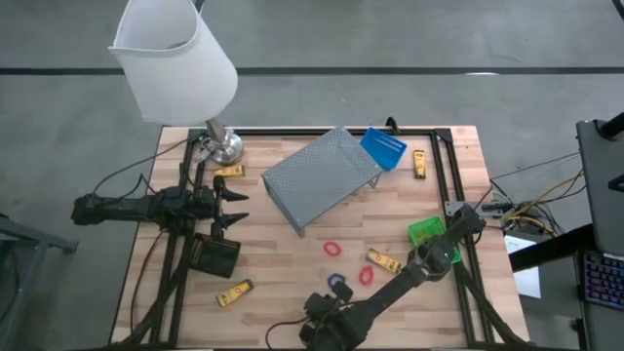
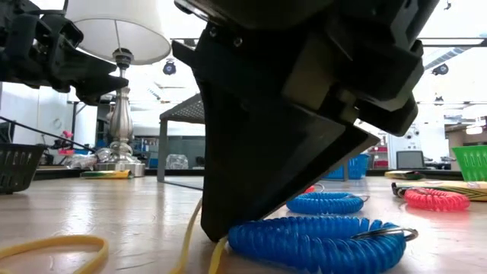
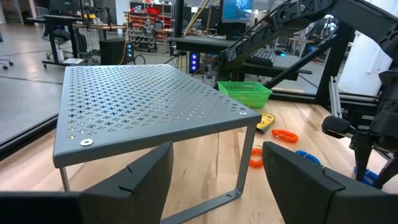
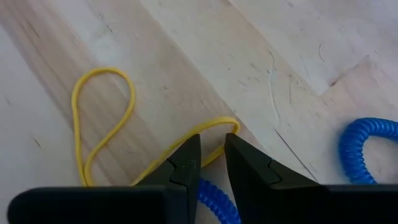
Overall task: Pick & Place Office Desk Supplies
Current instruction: Put the yellow rubber band into the green basket
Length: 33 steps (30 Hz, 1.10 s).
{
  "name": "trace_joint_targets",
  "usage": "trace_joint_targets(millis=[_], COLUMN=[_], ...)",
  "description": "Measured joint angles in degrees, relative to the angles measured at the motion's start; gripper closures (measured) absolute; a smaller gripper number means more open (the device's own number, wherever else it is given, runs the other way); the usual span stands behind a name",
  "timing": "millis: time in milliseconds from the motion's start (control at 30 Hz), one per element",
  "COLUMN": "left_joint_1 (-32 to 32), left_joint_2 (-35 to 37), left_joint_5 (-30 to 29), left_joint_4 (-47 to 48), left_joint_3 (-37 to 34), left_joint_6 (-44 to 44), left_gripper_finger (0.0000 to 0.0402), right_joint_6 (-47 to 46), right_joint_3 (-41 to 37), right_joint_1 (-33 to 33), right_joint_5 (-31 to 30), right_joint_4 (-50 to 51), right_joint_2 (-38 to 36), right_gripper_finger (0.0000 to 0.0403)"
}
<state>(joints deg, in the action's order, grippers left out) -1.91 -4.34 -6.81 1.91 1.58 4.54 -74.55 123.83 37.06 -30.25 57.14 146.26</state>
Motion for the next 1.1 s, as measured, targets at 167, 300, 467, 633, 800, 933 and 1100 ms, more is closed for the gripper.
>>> trace_joint_targets(millis=[167,300,467,633,800,933,1100], left_joint_1=[0.0,0.0,0.0,0.0,0.0,0.0,0.0], left_joint_2=[0.0,0.0,0.0,0.0,0.0,0.0,0.0], left_joint_5=[0.0,0.0,0.0,0.0,0.0,0.0,0.0], left_joint_4=[0.0,0.0,0.0,0.0,0.0,0.0,0.0], left_joint_3=[0.0,0.0,0.0,0.0,0.0,0.0,0.0], left_joint_6=[0.0,0.0,0.0,0.0,0.0,0.0,0.0], left_gripper_finger=[0.0148,0.0148,0.0148,0.0148,0.0148,0.0148,0.0149], right_joint_6=[0.0,0.2,0.0,-0.3,-0.4,-0.5,-0.5], right_joint_3=[-0.1,-0.1,-0.1,0.4,0.5,0.5,0.5], right_joint_1=[0.0,0.0,0.0,0.0,0.1,0.1,0.0], right_joint_5=[0.1,0.3,0.2,-0.1,-0.9,-1.1,-1.7], right_joint_4=[0.1,0.1,0.1,0.1,-0.4,-0.9,-2.5], right_joint_2=[0.0,0.0,0.0,0.0,0.1,0.1,-0.5], right_gripper_finger=[0.035,0.0359,0.0356,0.0337,0.0314,0.0304,0.03])
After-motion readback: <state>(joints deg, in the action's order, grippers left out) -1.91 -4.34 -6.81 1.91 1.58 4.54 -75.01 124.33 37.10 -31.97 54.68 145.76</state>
